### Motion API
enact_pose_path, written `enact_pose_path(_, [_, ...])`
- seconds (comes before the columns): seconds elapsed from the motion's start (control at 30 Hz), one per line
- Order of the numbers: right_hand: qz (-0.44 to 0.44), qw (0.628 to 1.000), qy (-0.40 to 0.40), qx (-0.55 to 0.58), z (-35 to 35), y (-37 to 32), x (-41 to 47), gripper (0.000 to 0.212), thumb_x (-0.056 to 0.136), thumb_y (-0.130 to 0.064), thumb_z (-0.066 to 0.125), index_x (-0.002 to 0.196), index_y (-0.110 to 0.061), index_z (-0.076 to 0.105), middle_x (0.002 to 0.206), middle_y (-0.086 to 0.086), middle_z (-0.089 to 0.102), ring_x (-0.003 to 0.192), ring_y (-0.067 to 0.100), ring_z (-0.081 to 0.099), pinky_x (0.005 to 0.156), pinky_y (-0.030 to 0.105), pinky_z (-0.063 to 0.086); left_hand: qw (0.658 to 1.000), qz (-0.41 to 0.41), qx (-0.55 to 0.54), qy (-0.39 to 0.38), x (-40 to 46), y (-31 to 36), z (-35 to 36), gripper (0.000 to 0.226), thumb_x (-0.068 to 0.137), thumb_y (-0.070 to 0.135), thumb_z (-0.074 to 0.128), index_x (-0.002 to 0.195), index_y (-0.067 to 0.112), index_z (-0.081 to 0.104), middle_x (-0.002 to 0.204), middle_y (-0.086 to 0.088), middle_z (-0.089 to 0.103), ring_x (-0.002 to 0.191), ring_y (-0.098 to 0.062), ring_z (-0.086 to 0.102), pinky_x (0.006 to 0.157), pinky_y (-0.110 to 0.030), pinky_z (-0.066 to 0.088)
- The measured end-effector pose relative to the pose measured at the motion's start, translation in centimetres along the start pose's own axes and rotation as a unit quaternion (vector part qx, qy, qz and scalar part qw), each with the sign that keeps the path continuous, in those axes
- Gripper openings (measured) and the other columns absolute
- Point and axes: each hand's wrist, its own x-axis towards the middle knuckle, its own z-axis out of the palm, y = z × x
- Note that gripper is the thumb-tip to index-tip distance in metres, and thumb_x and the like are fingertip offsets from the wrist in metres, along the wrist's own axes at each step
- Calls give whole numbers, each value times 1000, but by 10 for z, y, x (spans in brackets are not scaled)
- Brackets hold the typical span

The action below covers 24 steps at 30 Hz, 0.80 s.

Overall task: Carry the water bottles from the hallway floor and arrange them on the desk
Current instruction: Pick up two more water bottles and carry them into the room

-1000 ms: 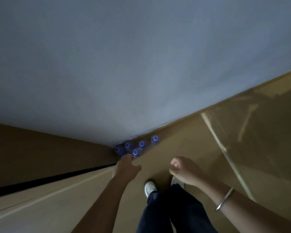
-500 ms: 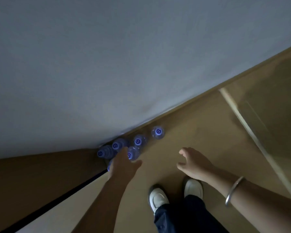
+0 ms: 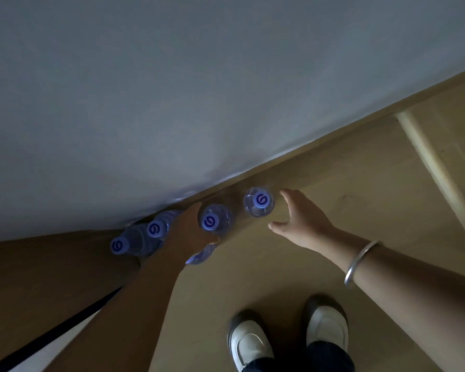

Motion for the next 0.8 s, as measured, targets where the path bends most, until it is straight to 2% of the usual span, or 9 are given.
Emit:
enact_pose_path(0.07, [-9,1000,-9,-15,7,5,12,75,78,-35,70,140,-17,31,138,4,40,124,22,44,97,34,42,1000,-2,0,-18,8,-6,2,83,69,20,81,137,8,37,135,-7,50,123,-20,47,77,-10,26])
enact_pose_path(0.17, [-25,999,-30,-33,14,13,25,85,75,-36,73,144,-22,25,138,2,40,123,21,46,96,35,44,999,0,-17,-39,17,-14,9,86,70,12,81,140,4,32,139,-10,46,120,-14,44,75,-4,22])
enact_pose_path(0.23, [-22,999,-32,-15,16,14,34,94,72,-40,76,146,-25,21,140,1,37,125,21,45,98,33,43,998,4,-30,-46,21,-14,13,99,68,13,82,146,7,21,144,-8,40,126,-13,41,85,-7,26])
enact_pose_path(0.3, [-35,999,-22,17,18,13,43,104,65,-42,81,147,-27,19,140,2,38,126,22,44,98,31,41,996,17,-70,-55,26,-13,16,111,65,13,85,149,15,13,149,-4,32,135,-17,34,103,-19,29])
enact_pose_path(0.4, [-78,996,-33,23,20,5,53,109,60,-40,85,147,-28,20,138,1,40,125,23,45,99,32,43,995,50,-81,-32,29,-9,19,109,63,23,86,148,21,19,145,5,32,135,-13,33,106,-22,29])
enact_pose_path(0.47, [-87,995,-34,30,22,1,57,104,60,-35,86,145,-28,26,136,1,43,122,23,48,98,34,45,996,66,-62,-11,29,-7,22,98,64,27,85,144,19,30,135,8,40,127,-9,39,101,-19,30])
enact_pose_path(0.57, [-80,996,-9,35,25,-1,58,84,63,-28,84,135,-24,42,128,2,51,114,24,54,92,31,46,993,67,-95,-4,32,-8,27,77,62,7,85,129,8,47,125,-5,54,117,-21,53,98,-28,42])
enact_pose_path(0.67, [-87,996,17,12,30,-2,51,67,68,-26,79,127,-23,49,119,2,56,107,26,57,84,33,48,994,81,-76,19,32,-4,30,68,59,6,85,120,11,54,111,-3,60,106,-22,59,91,-26,45])
enact_pose_path(0.8, [-90,995,41,-31,36,-1,28,54,70,-25,72,120,-24,52,115,-1,55,104,26,55,77,35,49,991,90,-92,27,19,9,32,66,60,11,85,119,14,57,113,-5,64,107,-23,60,96,-36,46])
